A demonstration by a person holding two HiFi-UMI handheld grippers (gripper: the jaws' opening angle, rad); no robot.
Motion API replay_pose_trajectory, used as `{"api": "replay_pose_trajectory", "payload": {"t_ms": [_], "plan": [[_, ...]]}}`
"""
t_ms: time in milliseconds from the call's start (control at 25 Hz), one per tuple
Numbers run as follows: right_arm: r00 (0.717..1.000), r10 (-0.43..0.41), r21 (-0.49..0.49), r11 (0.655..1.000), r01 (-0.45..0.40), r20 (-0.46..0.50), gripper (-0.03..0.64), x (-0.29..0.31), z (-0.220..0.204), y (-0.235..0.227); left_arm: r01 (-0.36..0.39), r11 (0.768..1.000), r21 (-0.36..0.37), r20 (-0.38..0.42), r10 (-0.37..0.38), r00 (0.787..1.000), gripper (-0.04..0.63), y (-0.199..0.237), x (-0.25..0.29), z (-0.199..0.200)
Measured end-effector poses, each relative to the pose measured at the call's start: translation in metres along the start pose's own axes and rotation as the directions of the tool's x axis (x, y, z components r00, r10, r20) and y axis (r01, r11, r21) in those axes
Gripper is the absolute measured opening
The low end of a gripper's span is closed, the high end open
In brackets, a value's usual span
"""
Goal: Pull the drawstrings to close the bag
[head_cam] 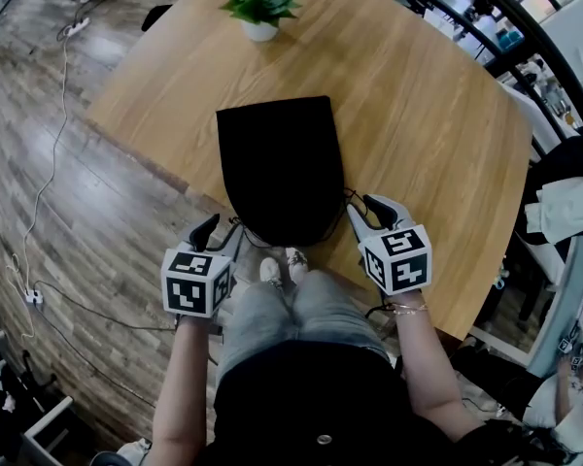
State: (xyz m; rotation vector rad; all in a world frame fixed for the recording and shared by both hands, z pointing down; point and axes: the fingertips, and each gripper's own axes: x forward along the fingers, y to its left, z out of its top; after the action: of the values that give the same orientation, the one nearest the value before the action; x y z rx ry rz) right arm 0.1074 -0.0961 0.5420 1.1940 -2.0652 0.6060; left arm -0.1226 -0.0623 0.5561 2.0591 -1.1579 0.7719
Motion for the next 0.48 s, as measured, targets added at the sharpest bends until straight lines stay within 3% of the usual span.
{"api": "replay_pose_trajectory", "payload": {"t_ms": [200, 480], "plan": [[0.999, -0.013, 0.004, 1.0, 0.013, 0.05, 0.121, -0.017, 0.013, -0.002, -0.012, 1.0, -0.01, 0.028, 0.012, 1.0, 0.172, 0.002, -0.017, 0.003], [0.98, 0.003, 0.025, 1.0, -0.008, 0.201, 0.099, -0.043, 0.053, 0.006, 0.022, 0.999, -0.024, 0.154, -0.018, 0.988, 0.159, -0.008, -0.037, 0.037]]}}
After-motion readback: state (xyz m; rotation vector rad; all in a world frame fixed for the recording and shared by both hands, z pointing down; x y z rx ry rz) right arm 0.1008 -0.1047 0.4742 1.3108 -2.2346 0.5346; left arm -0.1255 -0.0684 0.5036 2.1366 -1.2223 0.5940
